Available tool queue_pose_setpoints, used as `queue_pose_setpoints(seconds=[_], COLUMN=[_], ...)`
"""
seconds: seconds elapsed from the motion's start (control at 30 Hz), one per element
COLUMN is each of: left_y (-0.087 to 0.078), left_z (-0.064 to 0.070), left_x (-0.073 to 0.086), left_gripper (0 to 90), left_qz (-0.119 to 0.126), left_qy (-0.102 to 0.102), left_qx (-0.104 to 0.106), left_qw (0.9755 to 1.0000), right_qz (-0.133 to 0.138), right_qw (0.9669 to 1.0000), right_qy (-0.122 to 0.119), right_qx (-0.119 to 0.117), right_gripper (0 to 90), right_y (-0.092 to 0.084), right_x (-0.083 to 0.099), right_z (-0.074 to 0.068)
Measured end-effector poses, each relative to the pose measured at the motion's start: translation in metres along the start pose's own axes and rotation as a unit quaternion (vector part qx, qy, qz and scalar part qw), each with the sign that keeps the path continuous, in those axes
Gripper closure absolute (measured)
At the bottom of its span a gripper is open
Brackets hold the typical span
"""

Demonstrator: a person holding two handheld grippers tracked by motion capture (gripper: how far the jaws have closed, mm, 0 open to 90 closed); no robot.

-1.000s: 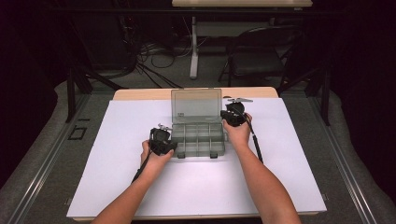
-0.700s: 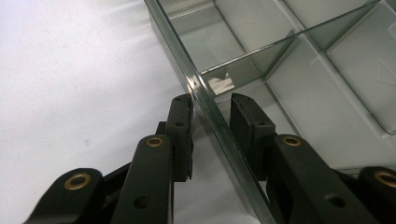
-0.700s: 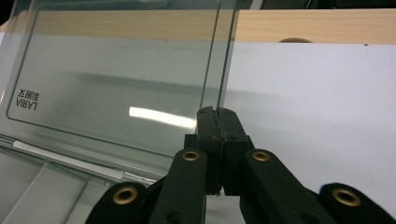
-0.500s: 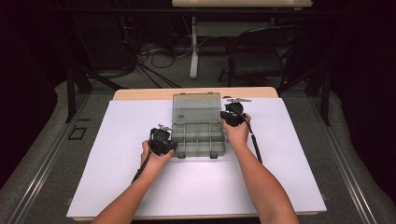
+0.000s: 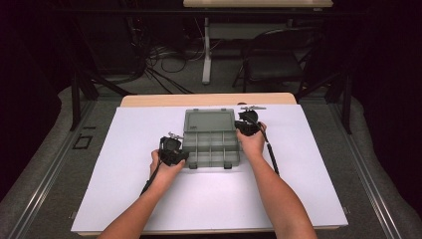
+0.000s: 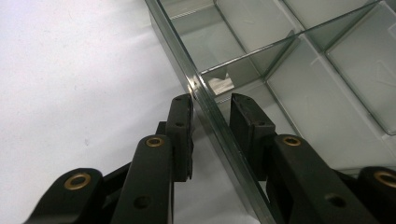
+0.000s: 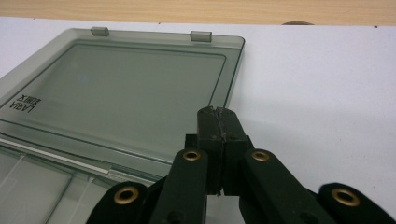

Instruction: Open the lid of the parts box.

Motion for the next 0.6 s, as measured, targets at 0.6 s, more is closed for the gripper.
queue_pose_setpoints(seconds=[0.6], left_y=[0.0003], left_z=[0.0], left_x=[0.0001], left_gripper=[70.1], left_qz=[0.005], left_qy=[-0.001], left_qx=[-0.006], left_qw=[1.0], right_qz=[0.002], right_qw=[0.9999], right_qy=[-0.016], right_qx=[0.002], right_gripper=[89.7], right_y=[-0.0002], right_x=[0.0007], right_z=[-0.0007])
Point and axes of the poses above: each handheld gripper's, and its own axes: y roughly forward along the jaws, x roughly out of its underside, z roughly to its right, the point moved 9 cm from there along y, roughly forward along the jaws, and after that the axes turned 7 degrees about x, right-handed, at the moved point
